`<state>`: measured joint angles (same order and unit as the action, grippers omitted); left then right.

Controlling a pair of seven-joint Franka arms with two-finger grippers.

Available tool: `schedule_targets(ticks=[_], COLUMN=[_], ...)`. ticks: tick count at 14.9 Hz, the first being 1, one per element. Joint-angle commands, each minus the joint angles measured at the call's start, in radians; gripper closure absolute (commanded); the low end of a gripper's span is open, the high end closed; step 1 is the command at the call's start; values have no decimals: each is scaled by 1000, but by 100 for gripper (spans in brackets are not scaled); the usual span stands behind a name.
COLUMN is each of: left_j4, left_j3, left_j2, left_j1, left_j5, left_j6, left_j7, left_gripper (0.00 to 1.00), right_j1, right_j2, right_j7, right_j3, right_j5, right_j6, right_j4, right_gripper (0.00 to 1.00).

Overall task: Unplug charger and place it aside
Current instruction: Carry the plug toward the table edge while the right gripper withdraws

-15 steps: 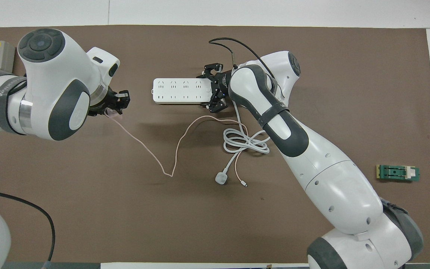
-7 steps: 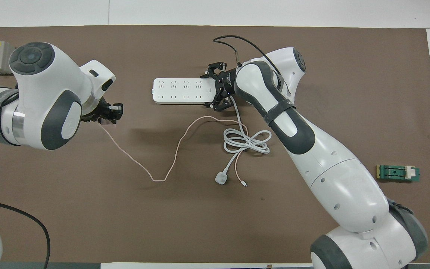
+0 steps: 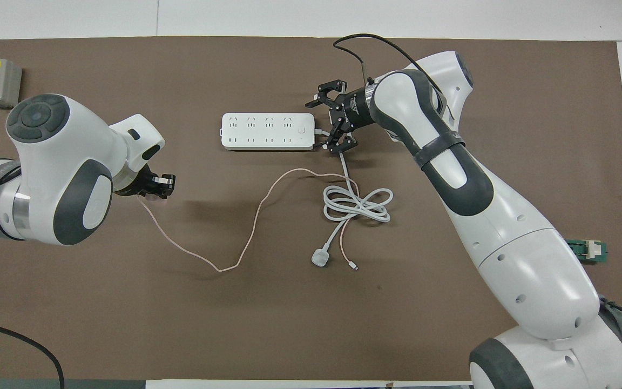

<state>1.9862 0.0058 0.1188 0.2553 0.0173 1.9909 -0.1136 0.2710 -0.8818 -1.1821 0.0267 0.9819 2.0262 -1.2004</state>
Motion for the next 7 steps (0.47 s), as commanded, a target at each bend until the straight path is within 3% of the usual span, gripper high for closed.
schedule_targets(ticks=[1,7], left_j4=[62,138], left_j3=[-4,-4], left_j2=[-53,-90], left_j1=[-30,-88], left_j5=[35,144], left_j6=[32,64], left_j7=[81,219], left_gripper=[100,100], right_j1=[-23,-24], right_j2=[90,220], right_j7=[-10,-106], right_j3=[-14,-68], right_j5=[-35,-120], right_j6=[-53,-176], right_j4=[-76,-82], right_gripper=[0,0])
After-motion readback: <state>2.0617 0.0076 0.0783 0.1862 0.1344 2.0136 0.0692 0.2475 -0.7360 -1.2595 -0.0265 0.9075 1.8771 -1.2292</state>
